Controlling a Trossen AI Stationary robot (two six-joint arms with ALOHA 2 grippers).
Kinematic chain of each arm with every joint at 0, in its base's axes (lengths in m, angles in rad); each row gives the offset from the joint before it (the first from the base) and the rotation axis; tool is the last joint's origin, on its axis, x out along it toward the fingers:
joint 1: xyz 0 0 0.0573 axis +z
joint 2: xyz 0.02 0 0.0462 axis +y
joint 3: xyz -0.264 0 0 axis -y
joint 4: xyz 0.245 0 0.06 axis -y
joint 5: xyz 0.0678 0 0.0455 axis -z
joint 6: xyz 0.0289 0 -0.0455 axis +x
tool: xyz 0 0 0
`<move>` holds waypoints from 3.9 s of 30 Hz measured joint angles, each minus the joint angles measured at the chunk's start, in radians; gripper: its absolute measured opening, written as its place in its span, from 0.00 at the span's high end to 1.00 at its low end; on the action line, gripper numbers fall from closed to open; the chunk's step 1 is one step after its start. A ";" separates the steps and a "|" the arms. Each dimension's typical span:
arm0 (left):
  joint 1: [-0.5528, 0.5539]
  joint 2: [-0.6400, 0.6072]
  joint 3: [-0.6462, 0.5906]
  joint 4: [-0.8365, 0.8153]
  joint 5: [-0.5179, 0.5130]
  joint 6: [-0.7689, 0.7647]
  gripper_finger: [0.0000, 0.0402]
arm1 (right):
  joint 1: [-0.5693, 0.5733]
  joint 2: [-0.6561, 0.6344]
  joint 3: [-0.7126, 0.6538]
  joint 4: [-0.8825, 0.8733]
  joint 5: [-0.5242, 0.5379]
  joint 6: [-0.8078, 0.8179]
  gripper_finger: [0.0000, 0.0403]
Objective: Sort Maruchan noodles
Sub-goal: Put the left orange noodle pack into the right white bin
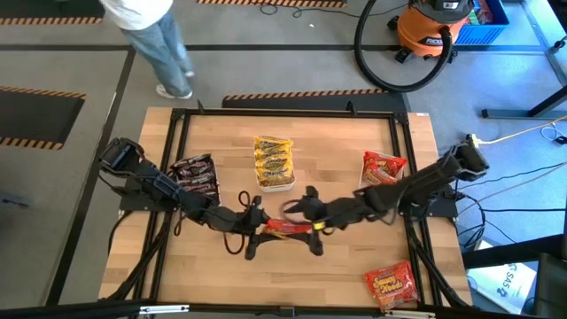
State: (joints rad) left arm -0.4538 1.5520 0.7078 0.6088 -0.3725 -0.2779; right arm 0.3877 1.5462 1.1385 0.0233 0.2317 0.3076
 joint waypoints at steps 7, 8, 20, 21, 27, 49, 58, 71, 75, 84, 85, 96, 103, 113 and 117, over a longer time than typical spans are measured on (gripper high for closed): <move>0.000 0.000 0.000 -0.057 -0.001 -0.008 0.58 | -0.058 0.170 0.274 -0.417 -0.118 0.002 0.20; 0.000 0.000 0.000 -0.056 -0.003 -0.009 0.58 | -0.058 0.191 0.301 -0.457 -0.132 0.002 0.20; 0.000 0.000 0.000 -0.056 -0.003 -0.023 0.58 | -0.056 0.273 0.348 -0.490 -0.147 0.002 0.48; 0.000 0.000 0.000 -0.055 -0.003 -0.022 0.58 | -0.056 0.270 0.348 -0.489 -0.147 0.002 0.52; 0.000 0.000 0.000 -0.056 -0.011 -0.030 0.50 | -0.056 0.267 0.348 -0.494 -0.146 -0.011 0.67; -0.042 -0.086 0.001 -0.284 -0.002 -0.087 0.38 | 0.024 -0.121 0.240 -1.097 0.057 0.281 0.68; -0.039 -0.086 0.001 -0.286 -0.012 -0.080 0.38 | -0.035 -0.379 -0.026 -1.214 0.090 0.401 0.68; -0.023 -0.086 0.001 -0.286 -0.013 -0.078 0.38 | -0.166 -0.605 -0.373 -1.233 0.026 0.399 0.69; -0.023 -0.086 0.001 -0.286 -0.013 -0.078 0.38 | -0.196 -0.611 -0.417 -1.231 0.019 0.390 0.69; -0.023 -0.086 0.001 -0.286 -0.013 -0.078 0.38 | -0.233 -0.611 -0.491 -1.186 -0.006 0.364 0.69; -0.023 -0.086 0.001 -0.286 -0.013 -0.078 0.38 | -0.233 -0.611 -0.500 -1.175 -0.006 0.361 0.69; -0.023 -0.086 0.001 -0.283 -0.015 -0.074 0.38 | -0.326 -0.599 -0.588 -1.049 -0.047 0.374 0.68; -0.023 -0.086 0.001 -0.283 -0.016 -0.059 0.38 | -0.409 -0.573 -0.610 -0.870 -0.101 0.404 0.66; -0.023 -0.086 0.000 -0.283 -0.027 -0.053 0.38 | -0.408 -0.466 -0.578 -0.752 -0.148 0.340 0.66; -0.023 -0.086 0.000 -0.283 -0.027 -0.053 0.38 | -0.408 -0.469 -0.504 -0.791 -0.137 0.261 0.66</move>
State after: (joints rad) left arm -0.4763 1.4662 0.7082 0.3260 -0.3992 -0.3313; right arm -0.0200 1.0774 0.6344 -0.7673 0.0946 0.5690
